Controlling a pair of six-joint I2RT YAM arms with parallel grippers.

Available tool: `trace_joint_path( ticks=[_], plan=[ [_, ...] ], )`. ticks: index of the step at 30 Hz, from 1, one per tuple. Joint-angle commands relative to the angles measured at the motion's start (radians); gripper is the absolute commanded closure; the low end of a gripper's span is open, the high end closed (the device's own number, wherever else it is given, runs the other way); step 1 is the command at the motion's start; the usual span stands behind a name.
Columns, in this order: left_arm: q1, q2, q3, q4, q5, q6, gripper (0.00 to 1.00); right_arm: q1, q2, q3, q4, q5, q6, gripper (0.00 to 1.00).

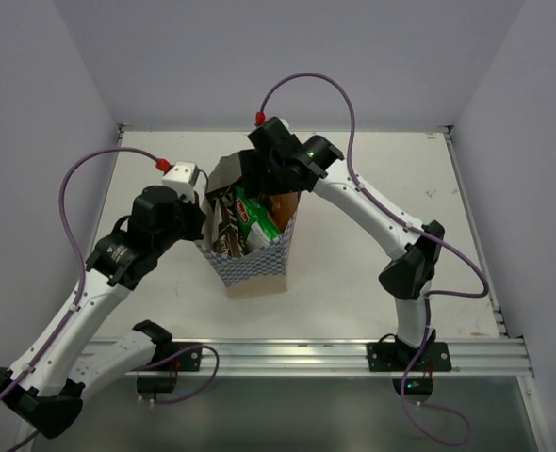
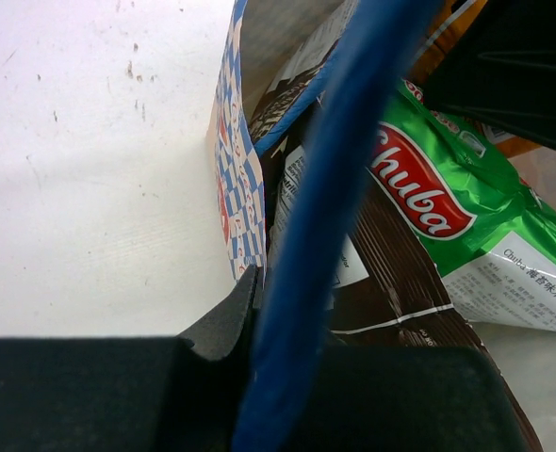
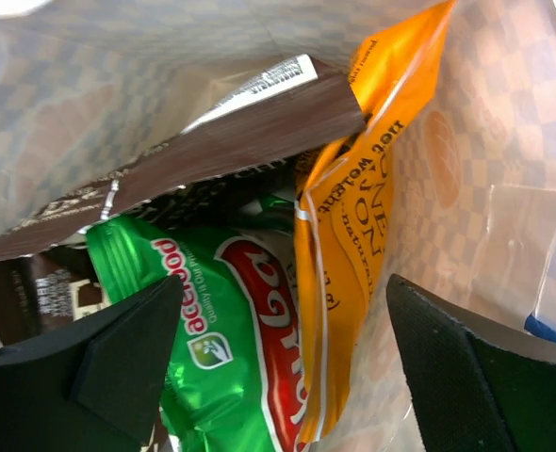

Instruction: Take the snacks out of the paper bag

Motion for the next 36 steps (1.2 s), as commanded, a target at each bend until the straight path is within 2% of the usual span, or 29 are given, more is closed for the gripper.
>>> trace_joint_path(
  ticks=[1, 6, 12, 18, 21, 24, 25, 32, 36],
  plan=[
    [-0.001, 0.01, 0.068, 0.014, -0.024, 0.003, 1.0, -0.003, -0.018, -0.028, -0.004, 0.027, 0.012, 0.11],
    [-0.001, 0.031, 0.095, 0.02, -0.035, 0.018, 1.0, -0.014, -0.057, -0.104, 0.035, 0.03, 0.01, 0.21],
    [0.001, 0.036, 0.083, 0.025, -0.041, 0.023, 1.0, -0.036, -0.06, -0.106, 0.056, 0.029, 0.013, 0.3],
    [0.001, 0.036, 0.045, 0.042, -0.052, 0.011, 1.0, -0.036, -0.052, -0.112, 0.074, 0.004, 0.012, 0.46],
    [0.001, 0.034, 0.031, 0.046, -0.062, 0.003, 0.99, -0.034, -0.068, -0.089, 0.067, -0.008, 0.01, 0.41],
    [-0.001, 0.03, 0.022, 0.051, -0.064, -0.003, 0.97, -0.036, -0.103, -0.062, 0.068, -0.017, 0.009, 0.26],
    [-0.001, 0.031, 0.02, 0.053, -0.065, -0.005, 0.96, -0.036, -0.112, -0.06, 0.073, -0.008, 0.008, 0.25],
    [0.001, 0.03, 0.014, 0.06, -0.067, -0.009, 0.92, -0.037, -0.134, -0.018, 0.073, 0.073, 0.007, 0.25],
    [-0.001, 0.033, 0.014, 0.059, -0.07, -0.011, 0.91, -0.054, -0.108, -0.035, 0.073, 0.061, 0.007, 0.27]
  ],
)
